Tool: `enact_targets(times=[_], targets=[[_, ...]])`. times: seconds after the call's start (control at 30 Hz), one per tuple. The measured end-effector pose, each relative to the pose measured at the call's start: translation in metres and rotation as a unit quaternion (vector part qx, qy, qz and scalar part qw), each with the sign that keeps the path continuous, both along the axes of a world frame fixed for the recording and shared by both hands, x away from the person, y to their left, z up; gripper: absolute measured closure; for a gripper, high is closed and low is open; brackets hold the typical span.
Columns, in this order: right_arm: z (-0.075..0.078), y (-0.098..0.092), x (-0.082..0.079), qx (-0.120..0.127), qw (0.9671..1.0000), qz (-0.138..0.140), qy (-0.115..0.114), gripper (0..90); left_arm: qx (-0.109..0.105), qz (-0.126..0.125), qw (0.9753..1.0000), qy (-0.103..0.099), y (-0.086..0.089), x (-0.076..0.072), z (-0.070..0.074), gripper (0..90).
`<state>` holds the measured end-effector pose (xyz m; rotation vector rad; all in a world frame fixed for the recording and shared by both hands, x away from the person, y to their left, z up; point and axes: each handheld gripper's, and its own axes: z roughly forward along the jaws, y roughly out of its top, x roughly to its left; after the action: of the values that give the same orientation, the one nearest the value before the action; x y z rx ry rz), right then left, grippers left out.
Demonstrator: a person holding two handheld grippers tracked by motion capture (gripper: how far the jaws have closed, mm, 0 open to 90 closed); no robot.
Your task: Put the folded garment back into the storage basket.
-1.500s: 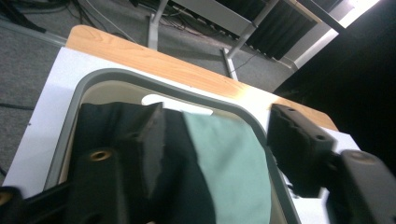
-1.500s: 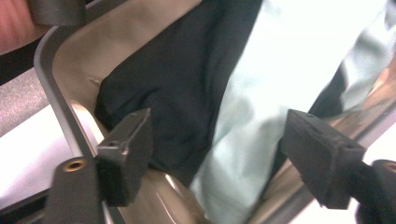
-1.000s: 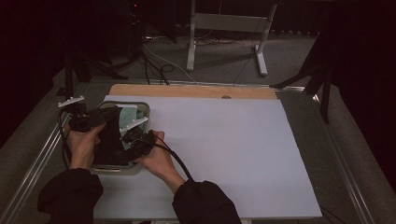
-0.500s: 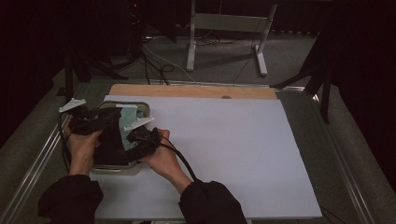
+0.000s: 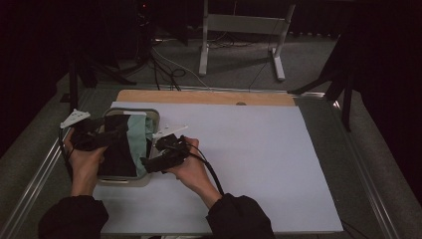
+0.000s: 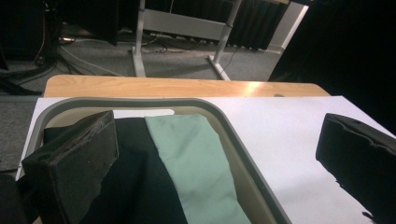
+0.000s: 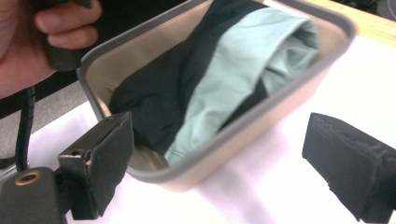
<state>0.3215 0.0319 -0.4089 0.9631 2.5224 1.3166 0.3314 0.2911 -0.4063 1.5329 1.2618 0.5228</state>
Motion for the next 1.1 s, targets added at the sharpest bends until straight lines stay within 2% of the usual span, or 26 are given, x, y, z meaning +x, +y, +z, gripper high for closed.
enact_targets(times=[0.27, 0.43, 0.6, 0.9, 1.1], targets=[[0.004, -0.035, 0.0, 0.009, 0.9997, -0.019, -0.01, 9.1, 0.003, -0.003, 1.0, -0.008, -0.006, -0.015, -0.005, 0.2], [0.008, -0.05, -0.003, 0.012, 0.9995, -0.025, -0.017, 9.0, 0.01, -0.009, 0.9998, -0.012, -0.01, -0.022, -0.006, 0.1], [0.01, -0.074, -0.006, 0.025, 0.9989, -0.032, -0.023, 9.0, 0.016, -0.012, 0.9997, -0.015, -0.013, -0.032, -0.008, 0.2], [0.007, -0.108, -0.011, 0.03, 0.9979, -0.049, -0.03, 8.9, 0.017, -0.012, 0.9996, -0.018, -0.013, -0.043, -0.012, 0.2], [0.004, -0.134, -0.013, 0.044, 0.9961, -0.071, -0.027, 8.9, 0.016, -0.012, 0.9997, -0.017, -0.014, -0.052, -0.017, 0.2]])
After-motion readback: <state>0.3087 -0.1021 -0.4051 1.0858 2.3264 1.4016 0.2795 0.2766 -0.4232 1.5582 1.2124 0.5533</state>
